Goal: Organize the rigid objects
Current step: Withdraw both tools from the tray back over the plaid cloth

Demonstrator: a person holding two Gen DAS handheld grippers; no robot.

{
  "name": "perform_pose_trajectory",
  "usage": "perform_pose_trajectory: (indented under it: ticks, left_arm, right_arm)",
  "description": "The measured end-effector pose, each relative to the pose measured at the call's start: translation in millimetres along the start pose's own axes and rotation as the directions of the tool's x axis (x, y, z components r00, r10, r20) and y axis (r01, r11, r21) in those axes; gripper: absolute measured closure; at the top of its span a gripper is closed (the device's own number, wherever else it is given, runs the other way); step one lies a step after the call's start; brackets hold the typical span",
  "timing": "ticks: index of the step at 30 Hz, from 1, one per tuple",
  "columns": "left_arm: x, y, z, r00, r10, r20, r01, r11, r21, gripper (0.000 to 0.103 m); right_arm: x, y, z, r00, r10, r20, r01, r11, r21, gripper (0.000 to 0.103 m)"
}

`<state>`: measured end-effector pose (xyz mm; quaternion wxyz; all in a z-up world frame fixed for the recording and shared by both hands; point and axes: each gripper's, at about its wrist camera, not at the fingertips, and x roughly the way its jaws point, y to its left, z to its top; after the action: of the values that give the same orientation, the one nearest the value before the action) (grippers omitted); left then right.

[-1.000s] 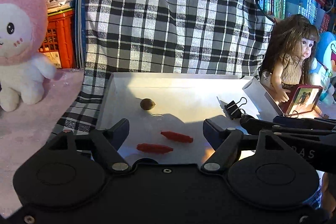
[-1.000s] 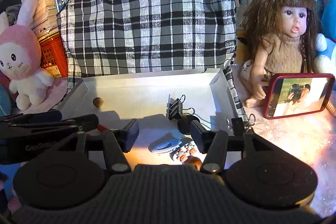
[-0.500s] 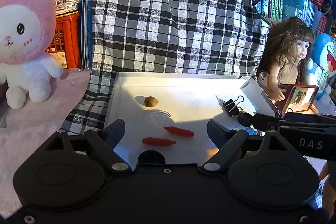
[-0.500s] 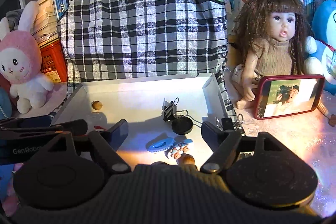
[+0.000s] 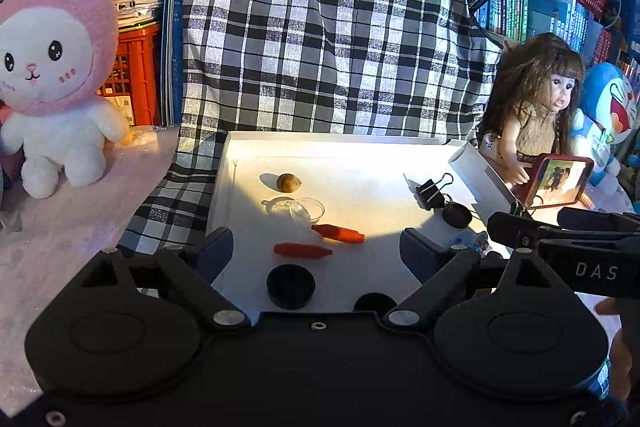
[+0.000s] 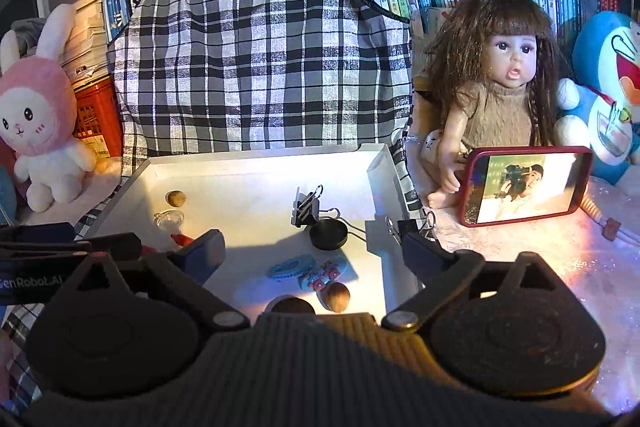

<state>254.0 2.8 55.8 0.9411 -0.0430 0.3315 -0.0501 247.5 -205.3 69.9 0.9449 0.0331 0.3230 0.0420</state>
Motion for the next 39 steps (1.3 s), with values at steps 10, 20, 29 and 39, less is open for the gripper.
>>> perform_pose_trajectory:
  ticks: [10,20,29,39]
  left_arm:
    - [-28,3,-14,1.000,-0.005,0.023,0.005,1.000,0.013,0.012]
    - [-57,7,-38,0.999,0.016,0.049,-0.016,1.000,0.015,0.012]
    - [-79,3,-70,0.997,0.024,0.070,-0.027,0.999,0.045,0.010]
    - [-84,-2,-101,0.997,0.053,0.048,-0.056,0.996,0.074,0.010]
  right_arm:
    - [-15,-4,-11,1.000,-0.018,-0.004,0.018,1.000,0.012,0.000]
    - [-42,0,-35,1.000,-0.010,0.016,0.010,1.000,0.012,0.000]
    - [-64,6,-65,1.000,-0.013,0.021,0.013,1.000,-0.001,0.000]
    - [-75,10,-94,1.000,-0.023,-0.012,0.022,1.000,-0.014,0.000]
